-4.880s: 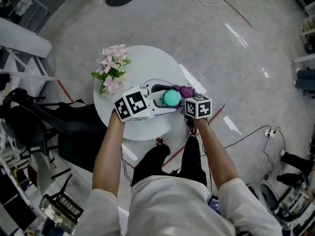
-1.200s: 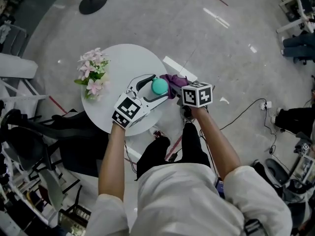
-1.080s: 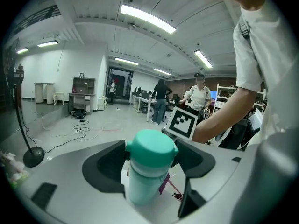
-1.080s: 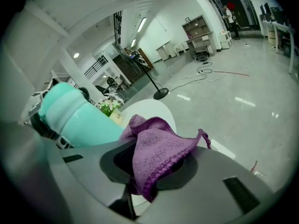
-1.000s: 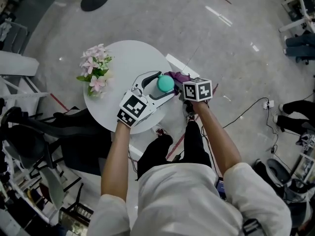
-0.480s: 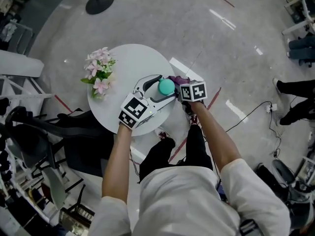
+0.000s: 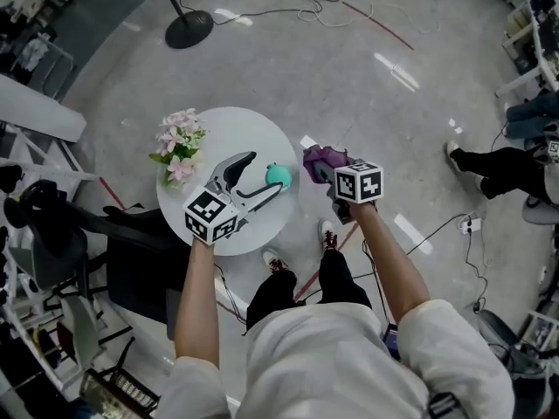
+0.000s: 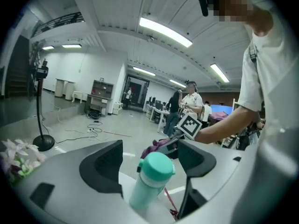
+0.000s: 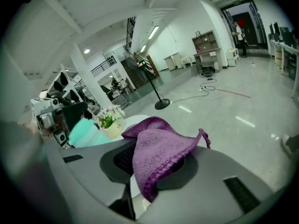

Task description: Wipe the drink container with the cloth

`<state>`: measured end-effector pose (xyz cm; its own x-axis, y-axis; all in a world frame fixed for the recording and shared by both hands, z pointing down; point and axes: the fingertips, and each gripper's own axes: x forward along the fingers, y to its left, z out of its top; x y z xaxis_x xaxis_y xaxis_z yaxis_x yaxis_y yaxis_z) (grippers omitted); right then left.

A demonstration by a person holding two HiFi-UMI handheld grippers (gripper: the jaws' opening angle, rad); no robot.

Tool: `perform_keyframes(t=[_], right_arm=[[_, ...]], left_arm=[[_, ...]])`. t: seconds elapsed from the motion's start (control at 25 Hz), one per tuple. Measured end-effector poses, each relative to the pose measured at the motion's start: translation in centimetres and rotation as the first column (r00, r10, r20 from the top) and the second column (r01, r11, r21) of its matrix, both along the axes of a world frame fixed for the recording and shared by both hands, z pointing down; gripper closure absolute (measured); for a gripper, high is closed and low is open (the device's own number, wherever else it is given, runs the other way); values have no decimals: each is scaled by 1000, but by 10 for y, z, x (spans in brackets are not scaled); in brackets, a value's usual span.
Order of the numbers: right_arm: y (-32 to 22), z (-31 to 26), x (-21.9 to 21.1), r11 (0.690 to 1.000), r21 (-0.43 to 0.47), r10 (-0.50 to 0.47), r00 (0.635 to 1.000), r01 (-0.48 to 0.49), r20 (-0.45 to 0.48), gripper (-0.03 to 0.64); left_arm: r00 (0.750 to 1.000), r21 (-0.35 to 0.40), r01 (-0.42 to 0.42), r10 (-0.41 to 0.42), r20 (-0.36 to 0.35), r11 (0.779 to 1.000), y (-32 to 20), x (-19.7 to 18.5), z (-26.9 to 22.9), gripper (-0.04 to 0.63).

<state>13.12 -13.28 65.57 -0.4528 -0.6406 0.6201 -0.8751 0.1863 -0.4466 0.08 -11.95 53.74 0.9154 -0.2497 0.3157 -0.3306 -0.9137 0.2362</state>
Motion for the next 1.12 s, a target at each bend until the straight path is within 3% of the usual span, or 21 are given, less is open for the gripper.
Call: perform_keyframes(t=[0.16,0.24,0.36,0.52,0.68,0.84,0.96,1.12], right_arm=[[-15,-69,11,988,140,-58,996,67,-68,515],[-18,-103,11,971,211,-85,990,108,-114,515],[-24,-152,6,932,312,-123,970,185,-208,515],[-35,-218,-11,848,430,-181,932,310,-314,515],[-31,-278,-27,770,519,-203,914,371,-352,518],[-18,-331,-51,688,586,-245,897,427,-367,520],[-12,-363,-72,638,620,-264,886,457,-382,520],[-10,-389,-95,594,643,-280,874,483,-398,520]], left_arm=[[983,20,166,-164,-85,986,-19,-20,-44,229],[963,45,257,-253,-88,965,-26,-34,-62,278],[922,114,387,-383,-55,915,-33,-58,-85,459],[851,234,511,-525,-3,827,-40,-89,-120,551],[803,327,556,-596,27,764,-32,-105,-151,575],[767,368,594,-642,10,715,-20,-119,-183,577],[758,398,602,-652,-13,692,-16,-130,-208,577],[757,441,604,-652,-55,664,-12,-140,-241,577]])
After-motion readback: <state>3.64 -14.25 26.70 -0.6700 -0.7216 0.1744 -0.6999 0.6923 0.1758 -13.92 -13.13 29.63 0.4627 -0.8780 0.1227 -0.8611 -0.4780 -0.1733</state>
